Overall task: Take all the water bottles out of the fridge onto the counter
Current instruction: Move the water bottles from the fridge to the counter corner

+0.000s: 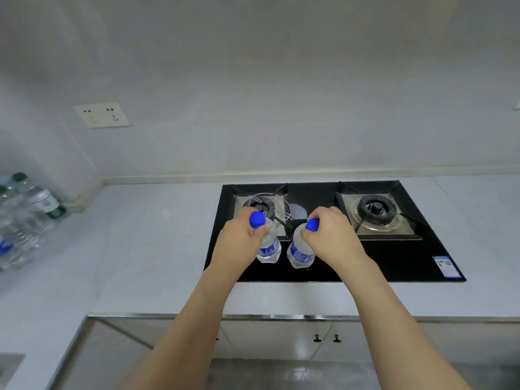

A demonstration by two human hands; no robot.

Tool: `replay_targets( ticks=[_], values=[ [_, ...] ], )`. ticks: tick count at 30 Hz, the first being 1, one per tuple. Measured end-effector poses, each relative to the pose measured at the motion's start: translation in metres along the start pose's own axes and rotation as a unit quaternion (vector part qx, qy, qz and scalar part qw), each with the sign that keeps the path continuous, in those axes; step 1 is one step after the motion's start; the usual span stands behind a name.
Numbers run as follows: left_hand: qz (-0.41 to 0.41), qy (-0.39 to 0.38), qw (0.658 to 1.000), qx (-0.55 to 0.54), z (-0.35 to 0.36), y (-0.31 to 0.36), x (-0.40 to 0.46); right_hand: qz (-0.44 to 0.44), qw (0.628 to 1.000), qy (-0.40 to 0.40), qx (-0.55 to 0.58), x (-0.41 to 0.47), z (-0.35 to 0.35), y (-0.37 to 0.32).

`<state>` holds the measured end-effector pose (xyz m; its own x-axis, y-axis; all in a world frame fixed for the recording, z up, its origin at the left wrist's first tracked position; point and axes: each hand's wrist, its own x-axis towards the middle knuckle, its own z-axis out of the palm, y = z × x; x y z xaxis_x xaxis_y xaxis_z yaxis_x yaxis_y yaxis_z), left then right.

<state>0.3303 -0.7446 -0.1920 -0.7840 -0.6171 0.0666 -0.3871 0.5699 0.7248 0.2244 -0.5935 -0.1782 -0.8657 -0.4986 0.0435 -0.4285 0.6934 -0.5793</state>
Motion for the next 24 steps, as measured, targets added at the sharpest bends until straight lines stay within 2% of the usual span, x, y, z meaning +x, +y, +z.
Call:
replay_targets(
  ticks=[9,24],
  values=[
    [-0.062,0.031,0.997,-0.036,-0.031,-0.045,0.028,-0.058,0.996,-0.070,-0.006,0.049,0.038,-0.051],
    [-0.136,0.086,0.987,0.008,-0.077,-0.089,0.126,-0.120,0.983,-0.135,0.023,0.179,0.088,-0.115]
  ],
)
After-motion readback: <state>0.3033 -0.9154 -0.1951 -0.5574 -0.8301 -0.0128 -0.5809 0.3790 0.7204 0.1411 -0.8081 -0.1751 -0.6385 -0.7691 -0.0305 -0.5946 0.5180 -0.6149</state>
